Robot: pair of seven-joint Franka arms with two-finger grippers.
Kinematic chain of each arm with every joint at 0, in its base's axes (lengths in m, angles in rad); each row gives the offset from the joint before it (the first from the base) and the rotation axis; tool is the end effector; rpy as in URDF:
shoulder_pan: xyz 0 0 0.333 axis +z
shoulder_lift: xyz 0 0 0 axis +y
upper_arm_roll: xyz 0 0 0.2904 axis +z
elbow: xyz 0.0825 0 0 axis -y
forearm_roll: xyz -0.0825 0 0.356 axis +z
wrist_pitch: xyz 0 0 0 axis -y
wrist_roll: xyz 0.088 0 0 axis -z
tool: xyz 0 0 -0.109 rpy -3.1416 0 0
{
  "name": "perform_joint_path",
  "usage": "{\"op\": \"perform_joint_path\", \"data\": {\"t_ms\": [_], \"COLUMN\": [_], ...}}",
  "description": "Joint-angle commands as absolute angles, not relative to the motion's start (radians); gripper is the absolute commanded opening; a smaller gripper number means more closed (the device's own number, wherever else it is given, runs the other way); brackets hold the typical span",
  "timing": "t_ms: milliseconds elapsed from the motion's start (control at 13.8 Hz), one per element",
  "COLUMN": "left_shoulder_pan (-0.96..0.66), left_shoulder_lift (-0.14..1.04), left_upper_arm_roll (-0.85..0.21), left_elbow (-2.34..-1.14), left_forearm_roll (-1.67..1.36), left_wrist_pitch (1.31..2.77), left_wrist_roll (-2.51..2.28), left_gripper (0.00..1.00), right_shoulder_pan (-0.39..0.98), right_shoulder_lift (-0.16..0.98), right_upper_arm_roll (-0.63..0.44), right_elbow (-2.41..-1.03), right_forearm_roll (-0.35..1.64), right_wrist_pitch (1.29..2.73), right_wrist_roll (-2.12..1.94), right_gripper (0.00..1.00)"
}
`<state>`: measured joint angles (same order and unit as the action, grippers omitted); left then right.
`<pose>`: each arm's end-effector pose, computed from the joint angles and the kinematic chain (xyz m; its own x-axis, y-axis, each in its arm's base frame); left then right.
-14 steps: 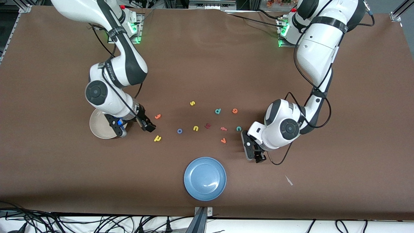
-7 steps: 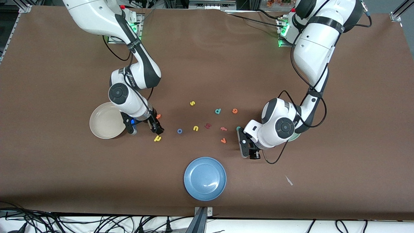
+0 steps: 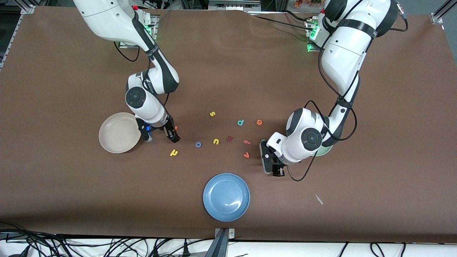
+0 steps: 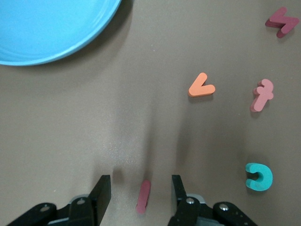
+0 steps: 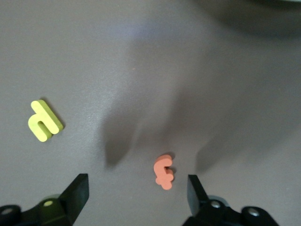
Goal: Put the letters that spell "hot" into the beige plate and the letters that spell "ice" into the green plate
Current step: 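Grasp the red bar with the left gripper while the right gripper grasps orange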
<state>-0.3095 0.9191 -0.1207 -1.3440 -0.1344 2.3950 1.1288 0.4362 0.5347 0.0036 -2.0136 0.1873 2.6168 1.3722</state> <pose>0.6526 -0.2794 0.1867 0.1507 -0.9614 0.2301 -0.9868 -0.1603 -0.0237 0.5277 0.2439 0.1889 0.4620 -0.8821 -0.0921 -0.8864 -0.4560 -0.0794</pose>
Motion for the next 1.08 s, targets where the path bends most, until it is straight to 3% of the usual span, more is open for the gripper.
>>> {"op": "perform_joint_path", "data": {"t_ms": [0, 144, 217, 289, 794, 1011], "left_shoulder_pan": [-0.311, -0.310, -0.310, -0.313, -0.311, -0.308], "left_shoulder_lift": [0.931, 0.936, 0.936, 0.934, 0.928, 0.907], "left_upper_arm_roll": [-0.114, -0.112, -0.112, -0.112, -0.114, -0.112], "left_elbow": [-1.354, -1.355, -1.355, -1.355, -1.362, -1.362], "left_forearm_roll": [-0.147, -0.147, -0.146, -0.147, -0.158, -0.155], "left_wrist_pitch": [2.410, 2.410, 2.410, 2.410, 2.410, 2.387], "left_wrist_roll": [1.160, 1.166, 1.167, 1.169, 1.152, 1.152], "left_gripper": [0.59, 0.59, 0.51, 0.19, 0.00, 0.00], "right_shoulder_pan": [0.448, 0.448, 0.446, 0.446, 0.445, 0.446], "right_shoulder_lift": [0.540, 0.546, 0.549, 0.554, 0.561, 0.563], "right_upper_arm_roll": [-0.003, -0.003, -0.003, -0.003, -0.003, -0.003], "right_elbow": [-2.029, -2.029, -2.029, -2.029, -2.028, -2.023], "right_forearm_roll": [0.202, 0.202, 0.202, 0.202, 0.202, 0.202], "right_wrist_pitch": [2.631, 2.631, 2.629, 2.628, 2.626, 2.628], "right_wrist_roll": [1.379, 1.379, 1.379, 1.379, 1.374, 1.373], "right_gripper": [0.84, 0.78, 0.73, 0.65, 0.27, 0.10]}}
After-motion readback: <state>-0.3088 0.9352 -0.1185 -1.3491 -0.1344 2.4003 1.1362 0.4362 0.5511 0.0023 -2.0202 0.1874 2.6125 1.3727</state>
